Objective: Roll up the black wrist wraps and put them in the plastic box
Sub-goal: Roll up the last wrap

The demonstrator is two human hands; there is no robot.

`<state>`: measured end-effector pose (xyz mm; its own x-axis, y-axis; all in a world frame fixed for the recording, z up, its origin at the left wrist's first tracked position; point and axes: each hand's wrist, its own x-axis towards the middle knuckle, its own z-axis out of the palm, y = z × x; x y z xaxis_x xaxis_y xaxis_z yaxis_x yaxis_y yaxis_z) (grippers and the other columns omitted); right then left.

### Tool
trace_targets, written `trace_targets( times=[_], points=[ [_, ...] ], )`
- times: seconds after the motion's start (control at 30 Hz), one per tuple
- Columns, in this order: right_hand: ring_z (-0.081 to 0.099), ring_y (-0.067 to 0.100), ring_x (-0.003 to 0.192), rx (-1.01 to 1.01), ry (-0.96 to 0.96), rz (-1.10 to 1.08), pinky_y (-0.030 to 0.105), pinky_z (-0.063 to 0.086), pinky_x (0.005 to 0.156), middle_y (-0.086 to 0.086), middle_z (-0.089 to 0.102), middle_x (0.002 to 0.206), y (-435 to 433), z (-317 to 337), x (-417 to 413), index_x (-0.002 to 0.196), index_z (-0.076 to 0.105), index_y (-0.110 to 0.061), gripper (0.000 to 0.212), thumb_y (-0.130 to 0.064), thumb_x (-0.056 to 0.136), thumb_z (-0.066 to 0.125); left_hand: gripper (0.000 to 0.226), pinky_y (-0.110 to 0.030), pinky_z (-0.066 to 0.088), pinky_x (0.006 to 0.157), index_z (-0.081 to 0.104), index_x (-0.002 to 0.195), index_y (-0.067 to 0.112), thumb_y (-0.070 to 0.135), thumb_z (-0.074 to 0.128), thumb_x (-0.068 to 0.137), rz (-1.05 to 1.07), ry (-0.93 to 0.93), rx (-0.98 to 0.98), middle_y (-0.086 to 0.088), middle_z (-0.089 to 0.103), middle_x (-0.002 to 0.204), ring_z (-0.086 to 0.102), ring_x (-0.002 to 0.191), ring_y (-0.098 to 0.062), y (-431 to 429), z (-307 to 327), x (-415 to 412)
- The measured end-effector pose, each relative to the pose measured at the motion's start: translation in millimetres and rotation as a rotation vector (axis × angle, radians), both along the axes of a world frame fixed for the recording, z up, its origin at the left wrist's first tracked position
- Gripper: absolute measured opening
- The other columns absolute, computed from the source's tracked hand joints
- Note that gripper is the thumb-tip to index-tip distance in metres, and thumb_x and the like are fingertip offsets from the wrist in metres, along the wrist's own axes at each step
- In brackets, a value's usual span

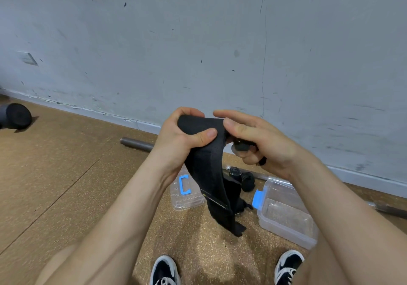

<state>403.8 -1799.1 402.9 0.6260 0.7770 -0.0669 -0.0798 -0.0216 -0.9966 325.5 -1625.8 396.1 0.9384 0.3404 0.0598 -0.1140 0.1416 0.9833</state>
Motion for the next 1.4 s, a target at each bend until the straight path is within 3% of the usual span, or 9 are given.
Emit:
trace_targets(
  times=[0.17,0.4,0.63,0.77,0.9,1.0,1.1,1.2,1.4],
  points=[
    [0.031,0.005,0.043,0.031,-0.094,-0.082,0.015,0.019,0.038,0.004,0.046,0.061,8.2,-1.9,-5.3,0.116,0.071,-0.014,0.026,-0.025,0.095,0.060,0.047,-0.027,0.057,0.066,0.062,0.106,0.016,0.018,0.084,0.064,-0.112,0.108,-0.020,-0.002,0.072,0.087,0.071,0.079,-0.017,6.6,5.2,-1.9],
    [0.017,0.008,0.046,0.046,0.023,-0.124,0.020,0.011,0.041,-0.005,0.032,0.054,14.1,0.7,-2.1,0.104,0.066,0.000,0.040,-0.037,0.100,0.050,0.052,-0.027,0.056,0.070,0.066,0.109,0.011,0.008,0.083,0.061,-0.130,0.057,0.045,-0.007,0.070,0.095,0.070,0.086,-0.021,17.2,7.3,-2.5],
    [0.020,0.010,0.046,-0.007,0.008,-0.223,0.024,0.012,0.043,-0.004,0.034,0.051,12.4,5.4,-5.8,0.075,0.065,-0.013,0.039,-0.049,0.088,0.058,0.050,-0.019,0.053,0.065,0.064,0.106,0.012,0.033,0.084,0.065,-0.113,0.096,0.265,0.000,0.071,0.088,0.070,0.080,-0.011,14.6,8.4,-6.3],
    [0.018,0.009,0.043,-0.036,0.047,-0.253,0.023,0.010,0.042,-0.003,0.029,0.052,12.7,-0.5,-6.2,0.050,0.047,-0.024,0.048,-0.055,0.085,0.059,0.043,-0.022,0.050,0.059,0.065,0.096,0.014,0.047,0.077,0.071,-0.118,0.141,0.436,0.003,0.068,0.076,0.065,0.069,-0.010,8.5,1.6,-4.8],
    [0.035,0.016,0.049,-0.084,-0.037,-0.302,0.024,0.026,0.046,0.003,0.044,0.060,10.3,-1.4,-5.1,0.066,0.057,-0.012,0.051,-0.060,0.084,0.060,0.041,-0.023,0.051,0.061,0.069,0.096,0.014,0.047,0.082,0.075,-0.074,0.105,0.384,0.000,0.072,0.078,0.069,0.072,-0.013,1.7,-0.9,-2.9],
    [0.053,0.017,0.103,-0.329,-0.601,-0.643,0.029,0.042,0.087,0.000,0.054,0.111,7.1,-9.8,4.2,0.116,0.062,-0.019,0.052,-0.062,0.086,0.059,0.029,-0.022,0.051,0.059,0.070,0.097,0.013,0.038,0.076,0.082,0.022,0.111,0.344,0.000,0.074,0.078,0.071,0.071,-0.012,0.0,-0.9,0.5],
    [0.048,0.016,0.111,-0.227,-1.037,-0.770,0.029,0.039,0.090,-0.003,0.052,0.115,9.3,-7.0,-2.6,0.117,0.064,-0.021,0.041,-0.051,0.088,0.058,0.025,-0.024,0.052,0.059,0.070,0.095,0.016,0.038,0.076,0.084,0.108,0.121,0.391,-0.001,0.075,0.081,0.073,0.073,-0.013,-0.8,-3.2,6.3],
    [0.051,0.015,0.107,-0.281,-1.073,-0.483,0.030,0.044,0.087,-0.003,0.056,0.110,15.5,-13.3,-9.5,0.120,0.067,-0.021,0.036,-0.039,0.090,0.062,0.027,-0.032,0.057,0.066,0.071,0.092,0.020,0.045,0.077,0.081,0.165,0.130,0.471,-0.001,0.075,0.084,0.072,0.079,-0.016,-0.4,-8.2,11.5],
    [0.026,0.015,0.140,-0.365,-1.111,-0.368,0.039,0.033,0.105,-0.007,0.033,0.150,9.2,-9.5,-2.7,0.130,0.058,-0.033,0.055,-0.053,0.080,0.068,0.031,-0.029,0.052,0.064,0.073,0.085,0.022,0.052,0.069,0.086,0.175,0.097,0.519,0.005,0.072,0.074,0.068,0.073,-0.011,-1.1,0.1,11.7]
  ],
)
